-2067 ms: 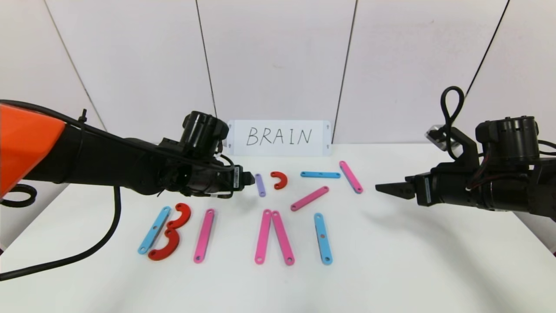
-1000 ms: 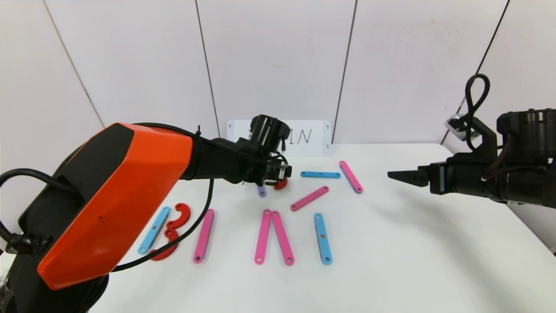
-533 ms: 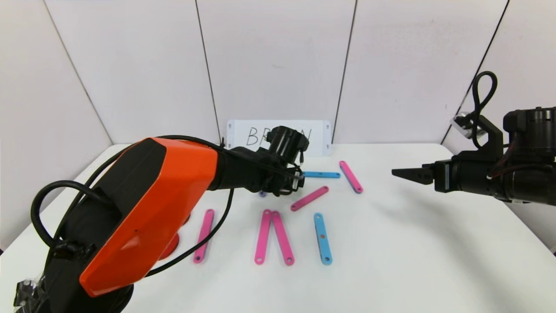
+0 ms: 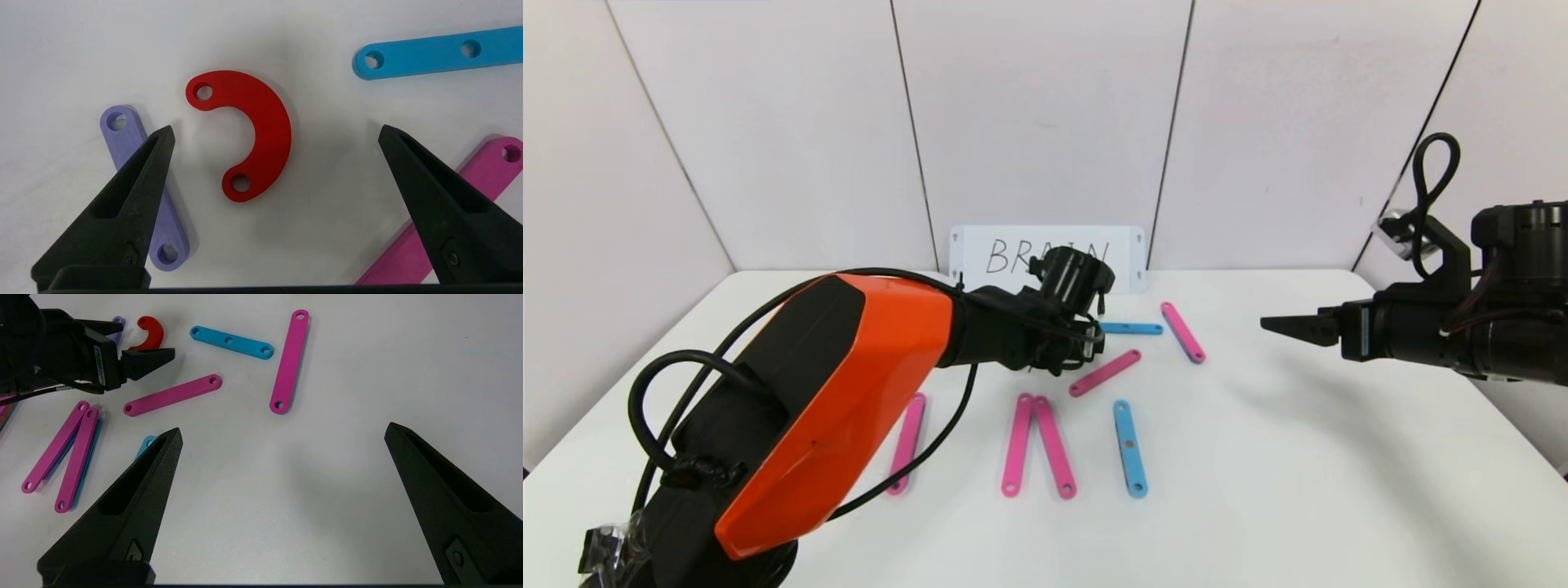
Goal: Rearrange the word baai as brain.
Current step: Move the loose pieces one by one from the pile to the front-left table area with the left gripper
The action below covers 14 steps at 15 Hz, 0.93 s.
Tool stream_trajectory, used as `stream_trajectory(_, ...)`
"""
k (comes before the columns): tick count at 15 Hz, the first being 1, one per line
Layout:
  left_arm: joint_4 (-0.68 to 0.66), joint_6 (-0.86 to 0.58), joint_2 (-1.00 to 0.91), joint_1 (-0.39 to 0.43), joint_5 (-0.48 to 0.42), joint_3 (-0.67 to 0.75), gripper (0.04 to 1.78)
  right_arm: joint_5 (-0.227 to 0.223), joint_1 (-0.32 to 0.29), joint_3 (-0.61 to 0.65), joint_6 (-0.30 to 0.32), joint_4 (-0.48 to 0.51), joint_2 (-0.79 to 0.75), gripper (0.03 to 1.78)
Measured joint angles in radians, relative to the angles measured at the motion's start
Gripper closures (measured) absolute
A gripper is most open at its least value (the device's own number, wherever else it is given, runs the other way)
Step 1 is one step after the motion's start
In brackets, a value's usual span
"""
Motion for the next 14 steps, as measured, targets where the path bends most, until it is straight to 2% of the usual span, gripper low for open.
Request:
stream_trajectory(5,-0.003,-0.022,0.014,0.0,0.003,-0.008,0.09,0.0,0.0,0.001,-0.003,0.0,0.002,0.08)
stream_trajectory(7,-0.004,-0.024,0.022,0.0,0.003,-0.008,0.19,0.0,0.001,0.003,-0.003,0.0,0.002,0.08)
stream_trajectory(10,-0.017,-0.022,0.028,0.0,0.003,-0.009,0.54,0.0,0.002,0.005,-0.003,0.0,0.002,0.08)
stream_trajectory(14,-0.017,-0.022,0.03,0.001,0.003,-0.009,1.27,0.0,0.003,0.008,-0.003,0.0,-0.001,0.08)
